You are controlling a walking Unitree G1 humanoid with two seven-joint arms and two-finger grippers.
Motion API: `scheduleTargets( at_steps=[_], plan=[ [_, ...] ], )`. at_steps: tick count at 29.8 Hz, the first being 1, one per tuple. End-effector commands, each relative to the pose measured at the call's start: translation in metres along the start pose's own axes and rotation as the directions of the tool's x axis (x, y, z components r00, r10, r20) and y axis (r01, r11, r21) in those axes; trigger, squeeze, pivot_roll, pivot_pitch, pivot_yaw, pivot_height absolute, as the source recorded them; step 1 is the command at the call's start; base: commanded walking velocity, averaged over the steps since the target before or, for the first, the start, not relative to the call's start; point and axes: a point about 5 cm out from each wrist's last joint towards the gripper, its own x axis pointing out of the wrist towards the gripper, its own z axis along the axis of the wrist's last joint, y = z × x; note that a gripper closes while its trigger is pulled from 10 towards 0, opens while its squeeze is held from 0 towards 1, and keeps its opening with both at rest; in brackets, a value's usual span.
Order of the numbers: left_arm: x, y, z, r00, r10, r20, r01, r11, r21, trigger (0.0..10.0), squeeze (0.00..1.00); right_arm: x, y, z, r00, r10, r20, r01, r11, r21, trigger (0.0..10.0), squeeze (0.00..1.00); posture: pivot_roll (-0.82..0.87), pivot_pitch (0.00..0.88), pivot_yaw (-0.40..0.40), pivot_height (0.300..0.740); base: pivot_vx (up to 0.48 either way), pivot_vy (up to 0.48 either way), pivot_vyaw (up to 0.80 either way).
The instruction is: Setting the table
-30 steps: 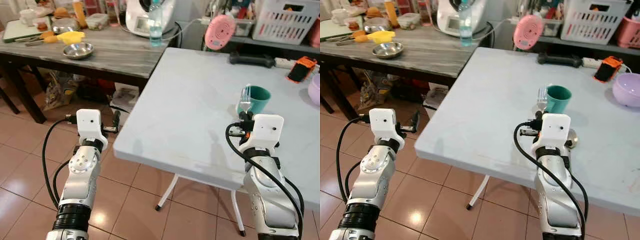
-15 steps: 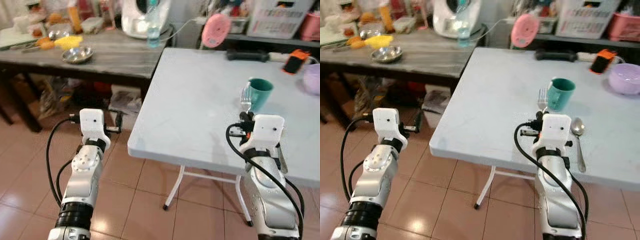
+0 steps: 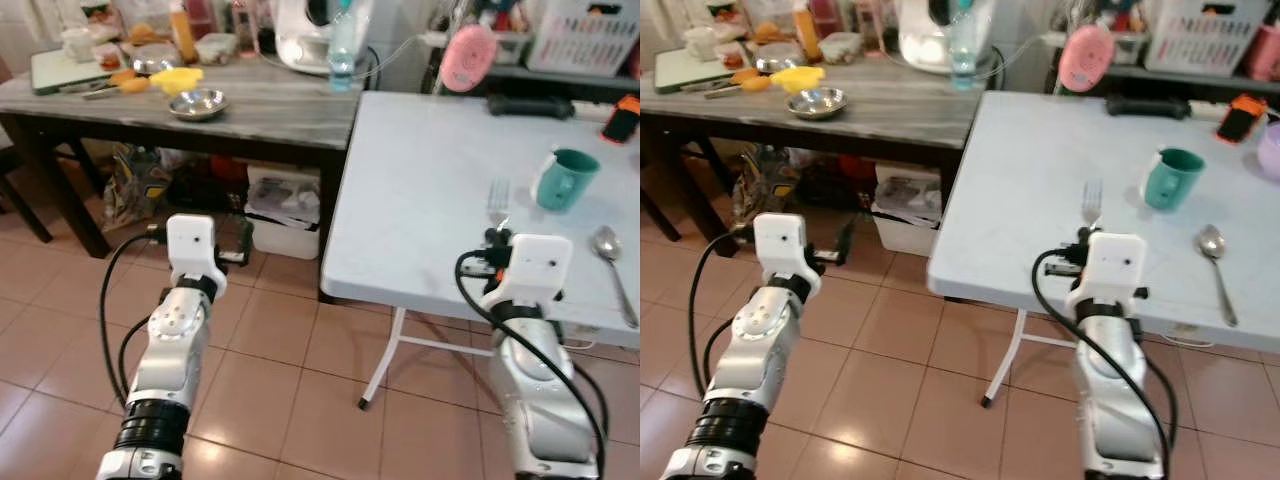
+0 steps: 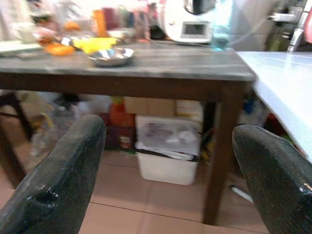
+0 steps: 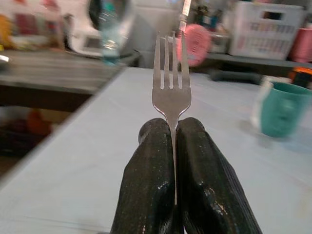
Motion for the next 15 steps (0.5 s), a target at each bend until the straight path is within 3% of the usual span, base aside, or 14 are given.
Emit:
scheduleTargets(
  at_steps=[1, 10, 15],
  plan=[
    [0.0021, -0.0075, 0.0008, 1.0, -0.022, 0.002, 0.022, 1.0, -0.002, 10.0, 0.0, 0.0014, -0.0082, 0.0019, 1.0, -0.025, 0.009, 0.026, 1.0, -0.015, 10.0, 0.0, -0.11, 0.023, 0.027, 0.74, 0.0, 0.48, 0.0],
    [0.0032, -0.0094, 0.0006, 1.0, -0.025, 0.003, 0.025, 1.0, -0.003, 10.0, 0.0, 0.0029, -0.009, 0.0028, 0.999, -0.033, 0.015, 0.033, 0.999, -0.022, 10.0, 0.0, -0.11, 0.023, 0.028, 0.74, 0.0, 0.48, 0.0],
    [0.0001, -0.0135, 0.005, 0.996, -0.068, 0.058, 0.069, 0.997, -0.018, 10.0, 0.0, 0.0022, -0.0092, 0.0026, 0.999, -0.036, 0.016, 0.037, 0.999, -0.026, 10.0, 0.0, -0.11, 0.021, 0.029, 0.74, 0.0, 0.0, 0.0]
  ],
)
